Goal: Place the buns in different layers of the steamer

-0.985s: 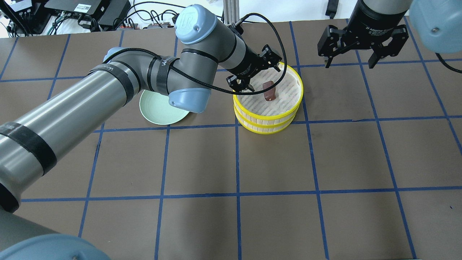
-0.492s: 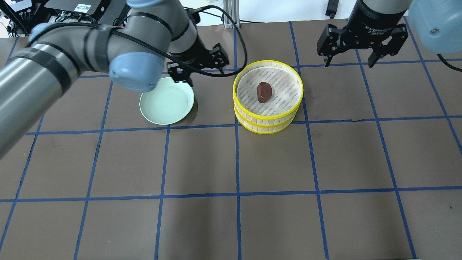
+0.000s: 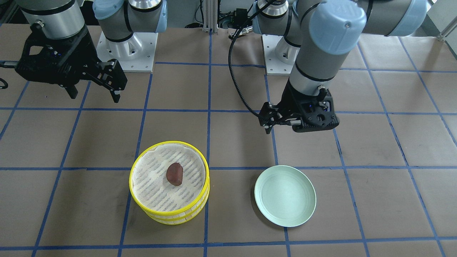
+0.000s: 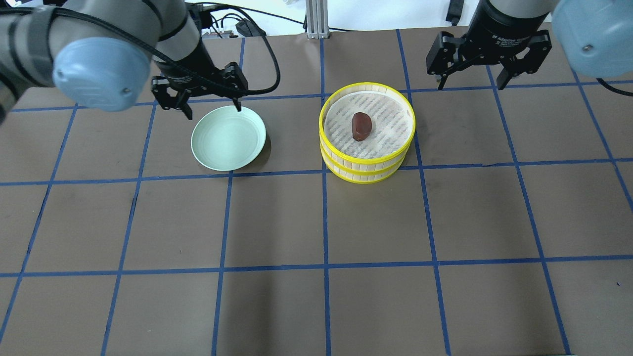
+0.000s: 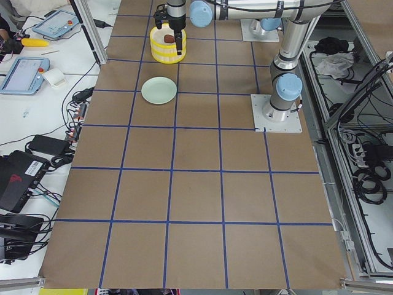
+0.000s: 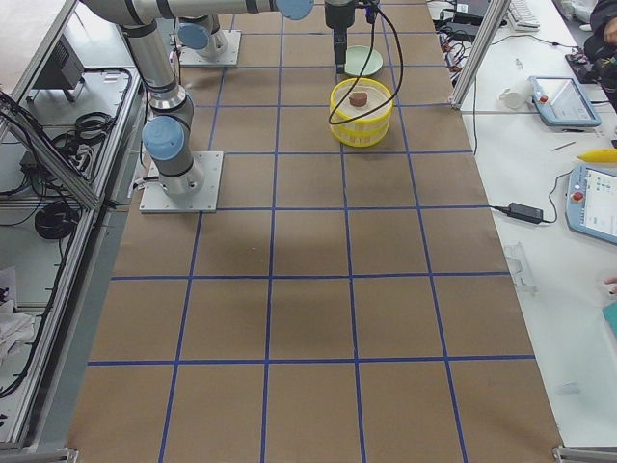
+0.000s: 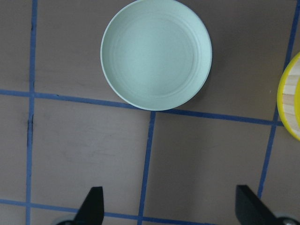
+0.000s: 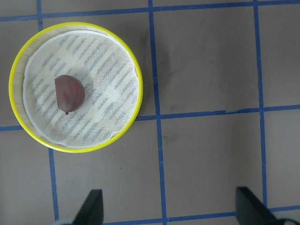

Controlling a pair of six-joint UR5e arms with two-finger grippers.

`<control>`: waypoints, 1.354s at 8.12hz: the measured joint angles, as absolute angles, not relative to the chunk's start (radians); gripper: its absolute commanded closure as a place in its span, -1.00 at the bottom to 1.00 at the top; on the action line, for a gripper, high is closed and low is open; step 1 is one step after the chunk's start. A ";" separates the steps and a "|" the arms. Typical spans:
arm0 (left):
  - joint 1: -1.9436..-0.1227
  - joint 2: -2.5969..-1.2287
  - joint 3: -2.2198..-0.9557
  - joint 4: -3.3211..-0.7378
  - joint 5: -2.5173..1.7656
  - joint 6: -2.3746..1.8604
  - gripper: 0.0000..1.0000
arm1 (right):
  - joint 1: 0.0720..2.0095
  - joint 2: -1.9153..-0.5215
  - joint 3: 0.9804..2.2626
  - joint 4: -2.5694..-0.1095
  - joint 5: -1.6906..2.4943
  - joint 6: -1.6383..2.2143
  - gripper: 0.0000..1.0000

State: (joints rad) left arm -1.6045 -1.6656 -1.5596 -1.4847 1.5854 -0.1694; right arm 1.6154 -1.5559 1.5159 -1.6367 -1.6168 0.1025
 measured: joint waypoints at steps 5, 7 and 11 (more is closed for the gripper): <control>-1.563 -1.563 -1.576 -1.628 1.589 -0.144 -1.00 | 1.632 -1.559 1.520 -1.639 -1.616 0.092 -1.00; -1.558 -1.549 -1.578 -1.659 1.587 -0.142 -1.00 | 1.633 -1.560 1.520 -1.640 -1.611 0.098 -1.00; -1.559 -1.554 -1.584 -1.665 1.590 -0.139 -1.00 | 1.633 -1.562 1.520 -1.638 -1.614 0.092 -1.00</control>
